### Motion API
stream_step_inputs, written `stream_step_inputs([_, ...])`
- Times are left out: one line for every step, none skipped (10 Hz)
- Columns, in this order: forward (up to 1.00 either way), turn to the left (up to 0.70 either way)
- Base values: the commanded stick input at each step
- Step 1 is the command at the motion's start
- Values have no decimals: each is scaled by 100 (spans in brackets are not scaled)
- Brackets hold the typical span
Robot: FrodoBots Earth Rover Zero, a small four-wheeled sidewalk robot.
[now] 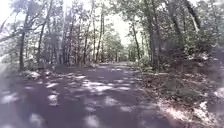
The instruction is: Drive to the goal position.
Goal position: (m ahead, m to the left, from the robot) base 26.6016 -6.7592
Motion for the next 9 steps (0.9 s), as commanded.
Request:
stream_step_inputs([45, -27])
stream_step_inputs([45, -20])
stream_step_inputs([45, -2])
stream_step_inputs([45, 0])
stream_step_inputs([45, 0])
stream_step_inputs([45, 0])
stream_step_inputs([45, 0])
stream_step_inputs([45, 0])
stream_step_inputs([45, 0])
